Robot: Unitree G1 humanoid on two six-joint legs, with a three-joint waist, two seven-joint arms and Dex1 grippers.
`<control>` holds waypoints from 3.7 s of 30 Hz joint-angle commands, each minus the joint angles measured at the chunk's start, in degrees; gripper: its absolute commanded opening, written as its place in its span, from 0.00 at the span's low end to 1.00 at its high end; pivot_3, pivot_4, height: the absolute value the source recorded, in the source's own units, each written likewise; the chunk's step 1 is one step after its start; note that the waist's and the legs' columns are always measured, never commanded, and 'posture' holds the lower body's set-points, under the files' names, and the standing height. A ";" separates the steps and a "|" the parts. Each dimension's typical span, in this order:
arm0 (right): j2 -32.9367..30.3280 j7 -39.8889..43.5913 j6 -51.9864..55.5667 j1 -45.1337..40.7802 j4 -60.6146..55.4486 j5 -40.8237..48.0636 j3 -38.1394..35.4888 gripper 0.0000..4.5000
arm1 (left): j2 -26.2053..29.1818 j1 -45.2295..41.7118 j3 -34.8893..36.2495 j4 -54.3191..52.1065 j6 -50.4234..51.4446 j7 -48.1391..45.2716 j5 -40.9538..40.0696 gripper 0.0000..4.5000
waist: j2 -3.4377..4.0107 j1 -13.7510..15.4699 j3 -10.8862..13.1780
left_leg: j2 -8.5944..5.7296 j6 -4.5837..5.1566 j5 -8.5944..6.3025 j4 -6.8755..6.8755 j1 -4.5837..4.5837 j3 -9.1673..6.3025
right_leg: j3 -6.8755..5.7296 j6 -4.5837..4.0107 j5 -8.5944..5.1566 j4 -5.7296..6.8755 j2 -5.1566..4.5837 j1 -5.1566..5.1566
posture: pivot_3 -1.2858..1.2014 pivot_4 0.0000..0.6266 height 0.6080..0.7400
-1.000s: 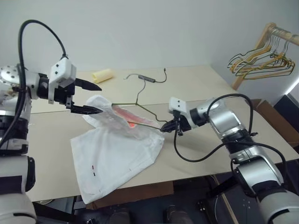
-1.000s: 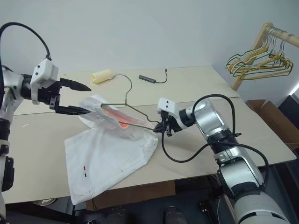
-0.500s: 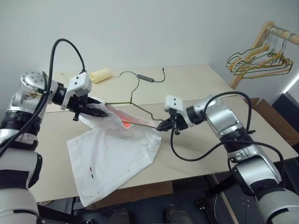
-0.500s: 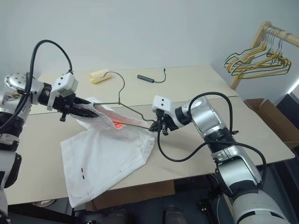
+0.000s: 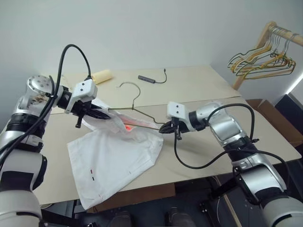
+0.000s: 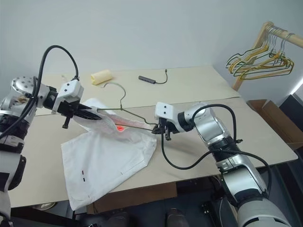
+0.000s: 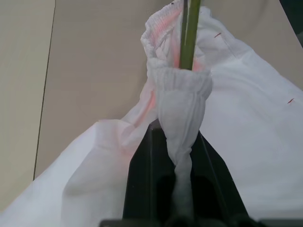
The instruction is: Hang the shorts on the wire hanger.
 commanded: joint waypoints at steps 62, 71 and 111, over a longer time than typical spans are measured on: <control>1.70 -16.19 35.00 4.48 6.28 26.56 -22.39 0.01 | 9.70 3.57 3.61 -4.83 -6.43 -0.11 -13.44 0.00 | -0.04 -1.39 -0.02 | -0.01 0.04 0.00 0.12 0.08 -0.10 | 0.01 0.00 -0.10 0.30 -0.02 0.06 | 0.53 0.00 1.00; -1.35 -14.19 33.02 4.04 5.80 26.03 -22.14 0.01 | 9.32 2.33 2.56 -0.77 -7.51 -0.11 -8.11 0.00 | -0.04 -1.38 -0.02 | -0.02 0.04 0.00 0.12 0.05 -0.08 | 0.02 0.00 -0.10 0.29 -0.02 0.03 | 0.53 0.00 1.00; -7.05 -11.17 18.79 3.42 -7.40 17.34 -12.96 0.01 | 4.60 3.72 8.72 0.16 -8.09 0.04 4.25 0.00 | -0.03 -1.16 -0.02 | -0.02 0.04 0.00 0.12 0.04 -0.06 | 0.02 0.06 -0.13 0.29 -0.03 0.00 | 0.53 0.00 1.00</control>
